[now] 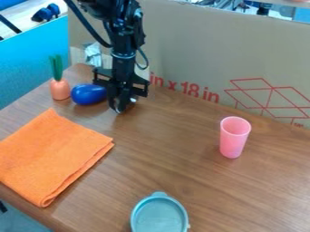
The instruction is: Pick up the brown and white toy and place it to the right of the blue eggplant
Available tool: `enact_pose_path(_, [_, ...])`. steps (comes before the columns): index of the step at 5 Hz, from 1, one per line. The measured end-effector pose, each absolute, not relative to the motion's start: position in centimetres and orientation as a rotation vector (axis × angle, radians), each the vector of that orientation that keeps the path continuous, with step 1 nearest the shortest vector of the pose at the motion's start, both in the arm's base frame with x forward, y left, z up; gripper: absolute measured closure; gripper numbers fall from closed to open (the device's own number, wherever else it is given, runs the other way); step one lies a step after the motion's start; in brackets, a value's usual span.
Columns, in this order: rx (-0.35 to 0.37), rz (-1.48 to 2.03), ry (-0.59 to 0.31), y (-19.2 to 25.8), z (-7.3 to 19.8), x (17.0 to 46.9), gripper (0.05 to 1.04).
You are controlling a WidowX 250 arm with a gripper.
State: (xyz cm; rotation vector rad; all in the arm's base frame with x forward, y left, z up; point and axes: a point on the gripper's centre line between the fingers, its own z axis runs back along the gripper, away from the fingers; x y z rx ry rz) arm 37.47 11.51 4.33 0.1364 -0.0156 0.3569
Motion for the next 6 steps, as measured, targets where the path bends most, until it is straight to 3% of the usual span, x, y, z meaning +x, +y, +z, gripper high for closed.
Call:
enact_pose_path(1, [0.141, 0.378, 0.001, 11.9, 3.7, 37.4, 0.863])
enact_pose_path(3, [0.08, 0.38, 0.01, 11.2, 3.4, 37.2, 0.274])
enact_pose_path(4, [0.092, 0.386, -0.055, 11.2, 5.5, 37.0, 0.074])
enact_pose_path(6, [0.181, 0.28, -0.094, 7.4, 9.1, 35.6, 0.078])
